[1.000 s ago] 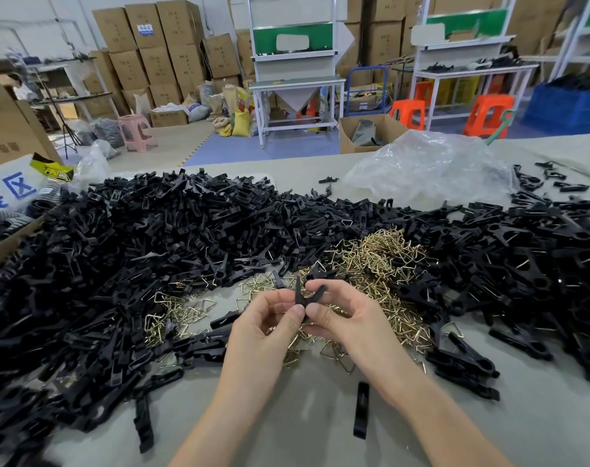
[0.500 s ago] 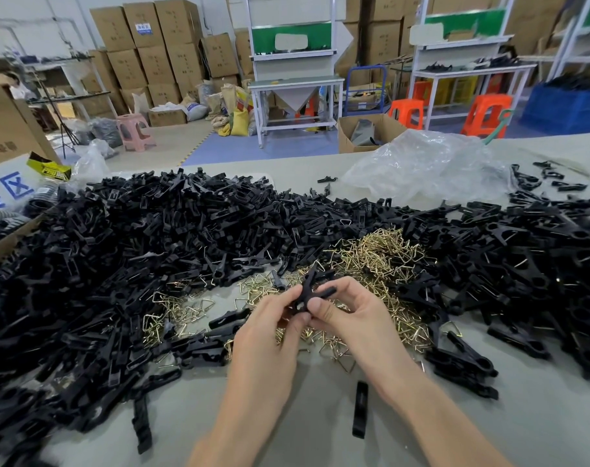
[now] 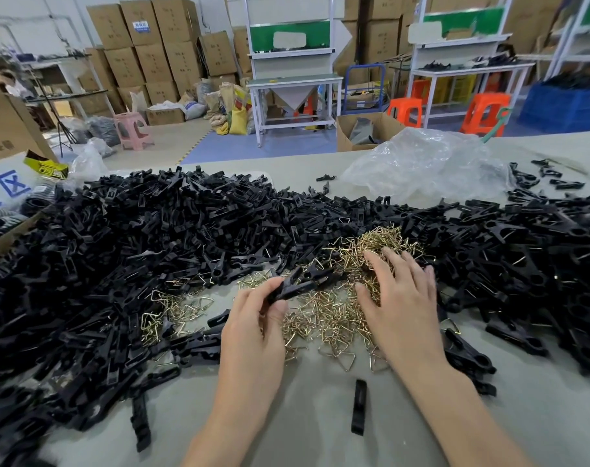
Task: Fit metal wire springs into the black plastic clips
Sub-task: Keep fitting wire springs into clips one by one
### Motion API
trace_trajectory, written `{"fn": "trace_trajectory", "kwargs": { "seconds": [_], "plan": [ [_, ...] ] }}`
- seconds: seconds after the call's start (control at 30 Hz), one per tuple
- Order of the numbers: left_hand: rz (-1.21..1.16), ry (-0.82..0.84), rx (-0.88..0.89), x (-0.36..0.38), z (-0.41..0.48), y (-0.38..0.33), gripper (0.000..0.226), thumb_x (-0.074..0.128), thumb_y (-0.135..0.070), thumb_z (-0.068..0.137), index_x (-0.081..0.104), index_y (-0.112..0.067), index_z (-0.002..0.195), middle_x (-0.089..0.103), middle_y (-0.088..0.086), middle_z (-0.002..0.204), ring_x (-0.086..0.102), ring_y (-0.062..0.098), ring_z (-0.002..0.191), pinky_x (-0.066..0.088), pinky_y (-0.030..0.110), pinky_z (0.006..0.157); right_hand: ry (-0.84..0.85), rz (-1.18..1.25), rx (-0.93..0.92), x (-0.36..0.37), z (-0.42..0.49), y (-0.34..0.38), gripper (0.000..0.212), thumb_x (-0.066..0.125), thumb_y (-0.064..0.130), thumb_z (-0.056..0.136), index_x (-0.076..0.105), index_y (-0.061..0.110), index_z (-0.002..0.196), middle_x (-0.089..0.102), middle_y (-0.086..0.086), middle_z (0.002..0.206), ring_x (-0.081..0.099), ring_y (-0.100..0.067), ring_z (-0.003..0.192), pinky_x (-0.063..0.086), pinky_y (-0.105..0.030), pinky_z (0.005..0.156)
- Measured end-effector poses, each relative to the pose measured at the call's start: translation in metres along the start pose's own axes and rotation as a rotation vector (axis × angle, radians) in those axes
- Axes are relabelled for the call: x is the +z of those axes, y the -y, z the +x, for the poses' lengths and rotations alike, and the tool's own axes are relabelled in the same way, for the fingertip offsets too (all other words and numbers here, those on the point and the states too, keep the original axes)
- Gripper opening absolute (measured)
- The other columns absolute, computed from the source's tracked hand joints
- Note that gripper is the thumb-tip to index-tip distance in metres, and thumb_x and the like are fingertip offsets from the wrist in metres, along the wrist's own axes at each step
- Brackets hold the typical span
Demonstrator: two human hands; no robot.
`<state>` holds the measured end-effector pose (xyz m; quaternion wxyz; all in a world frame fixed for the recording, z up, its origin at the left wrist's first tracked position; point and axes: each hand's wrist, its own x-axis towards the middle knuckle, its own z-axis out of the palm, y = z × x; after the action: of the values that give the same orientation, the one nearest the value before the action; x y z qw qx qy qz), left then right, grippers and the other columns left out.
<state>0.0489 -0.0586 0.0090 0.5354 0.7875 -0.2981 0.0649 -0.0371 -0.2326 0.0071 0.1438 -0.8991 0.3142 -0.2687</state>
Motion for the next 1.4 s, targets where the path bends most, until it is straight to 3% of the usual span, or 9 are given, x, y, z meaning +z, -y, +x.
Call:
{"fn": "trace_trajectory", "kwargs": {
  "seconds": [0.07, 0.2, 0.43, 0.53, 0.67, 0.8, 0.93, 1.13, 1.4],
  "plan": [
    [0.003, 0.003, -0.015, 0.000, 0.000, 0.001, 0.032, 0.057, -0.019, 0.100, 0.059, -0.038, 0.124, 0.056, -0.025, 0.098, 0.057, 0.002, 0.087, 0.044, 0.011, 0.075, 0.069, -0.083, 0.065, 0.003, 0.000, -0.006, 0.048, 0.044, 0.046, 0.104, 0.047, 0.030, 0.149, 0.040, 0.001, 0.159, 0.030, -0.023, 0.149, 0.003, -0.046, 0.125],
    [0.012, 0.019, -0.005, 0.001, -0.001, 0.000, 0.029, 0.057, -0.021, 0.099, 0.061, -0.034, 0.125, 0.056, -0.023, 0.099, 0.057, 0.001, 0.085, 0.044, 0.010, 0.075, -0.067, -0.031, 0.031, 0.004, -0.002, -0.004, 0.020, 0.064, 0.029, 0.098, 0.072, 0.025, 0.115, 0.064, 0.000, 0.127, 0.059, -0.029, 0.116, 0.025, -0.052, 0.120],
    [0.026, 0.048, 0.020, 0.001, -0.001, -0.003, 0.030, 0.055, -0.022, 0.099, 0.053, -0.045, 0.119, 0.052, -0.030, 0.103, 0.057, 0.000, 0.089, 0.043, 0.010, 0.077, -0.197, 0.057, -0.012, 0.001, -0.001, -0.002, 0.016, 0.067, 0.013, 0.094, 0.068, 0.019, 0.108, 0.068, 0.002, 0.100, 0.062, -0.022, 0.091, 0.043, -0.042, 0.100],
    [0.034, 0.058, 0.028, 0.001, -0.002, -0.004, 0.030, 0.055, -0.024, 0.099, 0.052, -0.046, 0.119, 0.051, -0.029, 0.104, 0.057, -0.001, 0.091, 0.043, 0.009, 0.078, -0.126, 0.027, 0.013, 0.002, 0.002, -0.004, 0.033, 0.060, 0.023, 0.099, 0.061, 0.017, 0.132, 0.066, -0.003, 0.113, 0.061, -0.027, 0.105, 0.040, -0.045, 0.107],
    [0.043, 0.068, 0.031, 0.002, -0.004, -0.003, 0.029, 0.054, -0.024, 0.100, 0.058, -0.037, 0.126, 0.052, -0.028, 0.102, 0.056, -0.003, 0.090, 0.042, 0.009, 0.077, 0.090, -0.127, 0.051, 0.003, 0.003, -0.006, 0.050, 0.039, 0.048, 0.106, 0.037, 0.033, 0.153, 0.038, 0.006, 0.158, 0.034, -0.020, 0.144, 0.006, -0.047, 0.124],
    [0.061, 0.082, 0.036, 0.002, -0.005, -0.004, 0.029, 0.054, -0.024, 0.101, 0.059, -0.034, 0.128, 0.051, -0.028, 0.103, 0.057, 0.000, 0.089, 0.041, 0.009, 0.074, 0.016, -0.061, -0.011, 0.000, 0.002, -0.004, 0.024, 0.056, 0.038, 0.100, 0.060, 0.030, 0.123, 0.061, 0.009, 0.122, 0.056, -0.021, 0.115, 0.026, -0.047, 0.121],
    [0.065, 0.081, 0.045, 0.003, -0.005, -0.004, 0.030, 0.054, -0.024, 0.100, 0.059, -0.034, 0.128, 0.051, -0.028, 0.103, 0.057, 0.000, 0.087, 0.042, 0.009, 0.077, -0.038, 0.011, -0.088, -0.003, 0.000, -0.002, 0.011, 0.059, 0.037, 0.098, 0.064, 0.028, 0.101, 0.065, 0.011, 0.097, 0.057, -0.017, 0.093, 0.040, -0.038, 0.105],
    [0.065, 0.075, 0.064, 0.003, -0.004, -0.003, 0.030, 0.054, -0.024, 0.100, 0.059, -0.034, 0.128, 0.052, -0.027, 0.103, 0.057, -0.001, 0.094, 0.041, 0.008, 0.078, -0.074, 0.577, -0.004, -0.007, -0.001, 0.004, 0.008, 0.058, 0.039, 0.099, 0.064, 0.034, 0.100, 0.069, 0.019, 0.087, 0.065, -0.003, 0.088, 0.049, -0.019, 0.081],
    [0.069, 0.068, 0.087, 0.004, -0.004, -0.001, 0.030, 0.056, -0.022, 0.100, 0.059, -0.035, 0.127, 0.053, -0.028, 0.104, 0.057, 0.000, 0.094, 0.041, 0.007, 0.079, -0.010, 0.643, 0.111, -0.005, 0.002, -0.002, 0.011, 0.063, 0.038, 0.098, 0.072, 0.032, 0.102, 0.074, 0.012, 0.097, 0.058, 0.002, 0.074, 0.046, -0.021, 0.071]
  ]
}}
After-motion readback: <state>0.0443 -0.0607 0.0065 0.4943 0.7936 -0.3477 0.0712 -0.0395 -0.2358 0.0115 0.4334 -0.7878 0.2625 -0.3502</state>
